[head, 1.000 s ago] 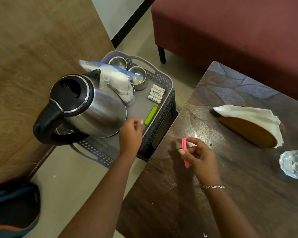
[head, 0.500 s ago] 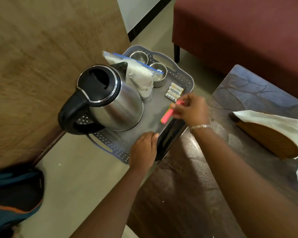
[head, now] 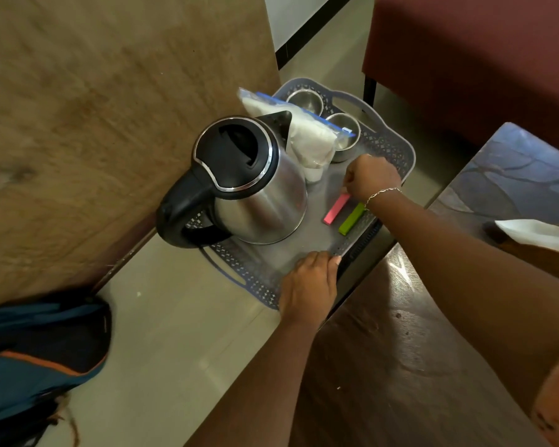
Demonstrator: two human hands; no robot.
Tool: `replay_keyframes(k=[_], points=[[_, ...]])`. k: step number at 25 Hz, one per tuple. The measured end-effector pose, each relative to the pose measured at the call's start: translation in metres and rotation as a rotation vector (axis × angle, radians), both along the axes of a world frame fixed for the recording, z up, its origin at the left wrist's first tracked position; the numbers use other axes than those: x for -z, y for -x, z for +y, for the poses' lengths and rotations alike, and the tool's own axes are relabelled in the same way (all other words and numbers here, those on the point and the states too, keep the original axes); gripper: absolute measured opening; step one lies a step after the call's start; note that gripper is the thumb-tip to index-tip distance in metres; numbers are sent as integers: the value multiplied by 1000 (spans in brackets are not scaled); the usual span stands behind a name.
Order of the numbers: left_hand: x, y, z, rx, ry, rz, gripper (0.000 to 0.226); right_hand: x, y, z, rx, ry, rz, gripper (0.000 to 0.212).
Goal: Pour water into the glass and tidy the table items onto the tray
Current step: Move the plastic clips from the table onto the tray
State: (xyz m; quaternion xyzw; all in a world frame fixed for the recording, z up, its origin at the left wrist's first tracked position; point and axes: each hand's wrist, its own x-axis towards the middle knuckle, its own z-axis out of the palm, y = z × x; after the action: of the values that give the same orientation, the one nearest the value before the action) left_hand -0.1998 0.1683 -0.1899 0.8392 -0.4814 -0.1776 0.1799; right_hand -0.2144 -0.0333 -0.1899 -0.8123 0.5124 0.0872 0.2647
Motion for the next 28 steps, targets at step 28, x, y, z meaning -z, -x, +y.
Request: replay_keyframes(k=[28], points=[[2,2,0,-25,-89,3,34,-29,63,26,-67,482,-298,24]])
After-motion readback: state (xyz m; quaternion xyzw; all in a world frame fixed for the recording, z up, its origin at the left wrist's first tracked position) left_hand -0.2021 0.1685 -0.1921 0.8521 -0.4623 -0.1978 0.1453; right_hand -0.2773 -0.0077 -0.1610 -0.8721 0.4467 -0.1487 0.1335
